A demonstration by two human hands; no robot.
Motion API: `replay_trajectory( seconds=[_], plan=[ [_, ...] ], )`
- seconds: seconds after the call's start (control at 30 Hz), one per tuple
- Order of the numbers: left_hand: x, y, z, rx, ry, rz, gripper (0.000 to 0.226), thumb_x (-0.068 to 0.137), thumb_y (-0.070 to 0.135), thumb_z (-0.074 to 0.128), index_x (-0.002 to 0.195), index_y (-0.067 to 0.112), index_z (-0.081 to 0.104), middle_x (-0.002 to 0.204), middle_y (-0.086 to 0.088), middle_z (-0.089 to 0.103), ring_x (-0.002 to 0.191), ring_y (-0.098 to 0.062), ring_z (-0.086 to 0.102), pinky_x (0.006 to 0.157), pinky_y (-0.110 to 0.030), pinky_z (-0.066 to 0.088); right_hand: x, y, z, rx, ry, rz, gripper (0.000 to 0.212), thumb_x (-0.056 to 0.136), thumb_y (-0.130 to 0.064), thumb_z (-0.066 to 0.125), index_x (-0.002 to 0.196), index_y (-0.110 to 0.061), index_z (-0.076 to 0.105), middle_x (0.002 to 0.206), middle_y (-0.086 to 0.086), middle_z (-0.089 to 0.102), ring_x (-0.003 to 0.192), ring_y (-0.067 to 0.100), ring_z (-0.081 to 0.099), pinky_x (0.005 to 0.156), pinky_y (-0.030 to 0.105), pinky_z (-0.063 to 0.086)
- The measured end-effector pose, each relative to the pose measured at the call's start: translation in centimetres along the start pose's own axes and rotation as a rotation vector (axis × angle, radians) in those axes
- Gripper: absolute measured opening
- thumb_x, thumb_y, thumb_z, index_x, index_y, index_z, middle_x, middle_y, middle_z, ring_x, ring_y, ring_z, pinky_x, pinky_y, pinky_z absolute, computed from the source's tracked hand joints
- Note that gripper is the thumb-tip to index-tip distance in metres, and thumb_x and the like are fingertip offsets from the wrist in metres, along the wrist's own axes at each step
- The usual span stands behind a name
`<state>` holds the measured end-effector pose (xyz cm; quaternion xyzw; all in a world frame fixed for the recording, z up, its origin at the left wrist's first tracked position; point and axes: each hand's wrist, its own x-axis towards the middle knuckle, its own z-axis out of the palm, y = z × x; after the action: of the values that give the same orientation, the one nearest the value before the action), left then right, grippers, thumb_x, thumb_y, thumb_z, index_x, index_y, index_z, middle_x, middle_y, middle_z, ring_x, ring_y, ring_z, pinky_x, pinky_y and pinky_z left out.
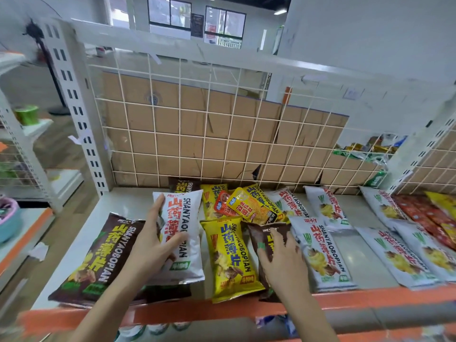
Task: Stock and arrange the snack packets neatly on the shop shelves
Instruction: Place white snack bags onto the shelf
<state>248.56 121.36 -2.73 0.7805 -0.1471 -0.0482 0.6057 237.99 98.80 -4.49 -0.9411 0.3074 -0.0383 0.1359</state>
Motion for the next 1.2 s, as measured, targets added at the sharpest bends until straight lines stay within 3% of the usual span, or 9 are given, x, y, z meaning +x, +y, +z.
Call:
replay_trajectory(
  seconds=[0.17, 0.3, 0.47, 0.6, 0.73, 0.8, 0.9, 1.07, 1.2],
  plan=[
    [-0.1, -0.4, 0.2, -0.004, -0.018, -0.009, 0.086, 0.08, 0.007, 0.071, 0.142, 0.041, 0.023, 0.109, 0.021, 0.055, 0.083, 0.016, 0.058, 0.07, -0.009, 0.043, -0.5, 0.2, 0.7, -0.033, -0.101, 0.077, 0.076, 0.086, -0.058, 0.046, 0.146, -0.034, 0.007, 0.148, 0.019, 0.018, 0.131, 0.034, 0.033, 0.1, 0.039, 0.038],
    [-0.1, -0.6, -0.1, -0.007, -0.019, -0.017, 0.083, 0.08, 0.008, 0.071, 0.139, 0.045, 0.024, 0.107, 0.02, 0.057, 0.08, 0.015, 0.059, 0.068, -0.007, 0.044, -0.6, 0.5, 0.3, -0.047, -0.057, 0.075, 0.072, 0.086, -0.049, 0.05, 0.146, -0.034, 0.012, 0.136, 0.015, 0.035, 0.116, 0.03, 0.048, 0.09, 0.035, 0.044],
    [-0.1, -0.9, -0.6, -0.02, -0.023, -0.025, 0.085, 0.08, 0.009, 0.071, 0.143, 0.04, 0.024, 0.112, 0.014, 0.059, 0.083, 0.013, 0.06, 0.065, -0.005, 0.044, -0.4, 0.8, 0.0, 0.008, -0.029, 0.056, 0.069, 0.084, -0.044, 0.054, 0.143, -0.039, 0.019, 0.133, 0.01, 0.038, 0.107, 0.025, 0.055, 0.08, 0.032, 0.047],
    [-0.4, -0.6, -0.8, -0.029, -0.013, -0.002, 0.084, 0.081, 0.005, 0.07, 0.144, 0.036, 0.024, 0.11, 0.011, 0.058, 0.078, 0.016, 0.059, 0.061, 0.0, 0.041, -0.9, 1.2, -0.6, 0.042, 0.065, 0.048, 0.069, 0.083, -0.046, 0.056, 0.142, -0.042, 0.02, 0.134, 0.005, 0.036, 0.106, 0.022, 0.054, 0.073, 0.03, 0.047],
    [-0.6, -0.3, -1.4, -0.053, 0.027, 0.003, 0.082, 0.081, 0.004, 0.068, 0.143, 0.036, 0.024, 0.115, 0.003, 0.058, 0.087, 0.003, 0.06, 0.064, -0.007, 0.045, -1.2, 1.3, -2.1, 0.051, 0.27, -0.034, 0.07, 0.079, -0.041, 0.064, 0.14, -0.039, 0.031, 0.107, 0.004, 0.042, 0.083, 0.021, 0.047, 0.06, 0.027, 0.035],
    [-0.6, -0.4, -2.0, -0.04, 0.042, 0.013, 0.083, 0.081, 0.006, 0.069, 0.144, 0.037, 0.023, 0.123, -0.002, 0.055, 0.093, -0.001, 0.059, 0.066, -0.01, 0.046, -0.9, 1.4, -2.8, 0.111, 0.362, -0.099, 0.072, 0.074, -0.034, 0.072, 0.138, -0.036, 0.039, 0.104, 0.007, 0.046, 0.085, 0.028, 0.053, 0.06, 0.028, 0.035],
    [-0.6, -0.3, -3.3, -0.023, 0.076, 0.009, 0.083, 0.082, 0.006, 0.068, 0.144, 0.036, 0.023, 0.122, -0.001, 0.054, 0.086, 0.007, 0.06, 0.062, -0.006, 0.045, -0.1, 0.4, -3.8, 0.277, 0.393, -0.162, 0.073, 0.074, -0.029, 0.074, 0.138, -0.036, 0.038, 0.115, 0.007, 0.048, 0.1, 0.025, 0.052, 0.065, 0.029, 0.038],
    [-1.1, -0.4, -6.5, -0.019, 0.177, 0.02, 0.078, 0.083, 0.006, 0.067, 0.141, 0.038, 0.025, 0.116, 0.012, 0.053, 0.082, 0.025, 0.052, 0.064, -0.007, 0.045, 1.4, -4.1, -4.2, 0.522, 0.273, -0.301, 0.071, 0.076, -0.022, 0.072, 0.137, -0.038, 0.039, 0.119, 0.0, 0.047, 0.097, 0.005, 0.04, 0.075, 0.022, 0.03],
    [-1.3, -1.4, -9.9, -0.004, 0.272, 0.01, 0.074, 0.081, 0.005, 0.068, 0.132, 0.041, 0.028, 0.108, 0.022, 0.049, 0.078, 0.026, 0.052, 0.065, -0.008, 0.045, 2.7, -9.6, -3.3, 0.524, 0.172, -0.354, 0.07, 0.077, -0.022, 0.066, 0.137, -0.042, 0.036, 0.105, -0.001, 0.044, 0.089, 0.014, 0.046, 0.075, 0.028, 0.034]
  ],
)
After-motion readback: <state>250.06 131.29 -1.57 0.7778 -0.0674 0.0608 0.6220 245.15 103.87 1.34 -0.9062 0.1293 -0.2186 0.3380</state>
